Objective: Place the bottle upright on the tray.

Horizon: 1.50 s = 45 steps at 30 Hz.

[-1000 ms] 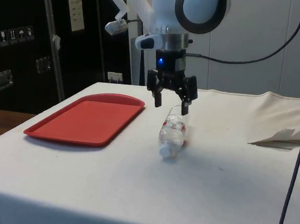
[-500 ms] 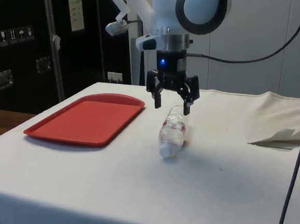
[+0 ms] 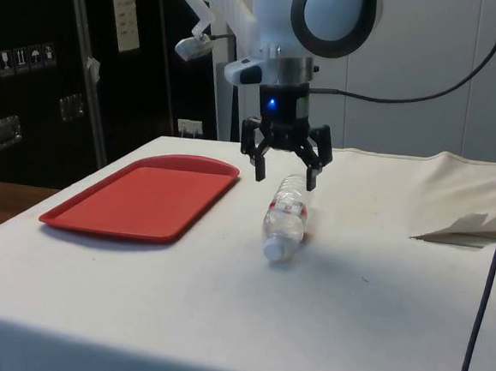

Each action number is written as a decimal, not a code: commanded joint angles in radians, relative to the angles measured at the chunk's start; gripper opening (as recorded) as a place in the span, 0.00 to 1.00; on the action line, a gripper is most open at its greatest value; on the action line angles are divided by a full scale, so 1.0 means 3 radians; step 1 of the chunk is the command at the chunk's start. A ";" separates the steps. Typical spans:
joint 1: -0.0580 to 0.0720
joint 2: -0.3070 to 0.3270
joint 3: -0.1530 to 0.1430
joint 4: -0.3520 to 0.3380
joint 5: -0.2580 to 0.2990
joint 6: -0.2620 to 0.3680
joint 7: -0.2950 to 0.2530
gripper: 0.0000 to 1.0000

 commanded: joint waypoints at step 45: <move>0.0003 -0.0003 0.0007 0.0000 0.0003 0.0030 -0.0863 1.00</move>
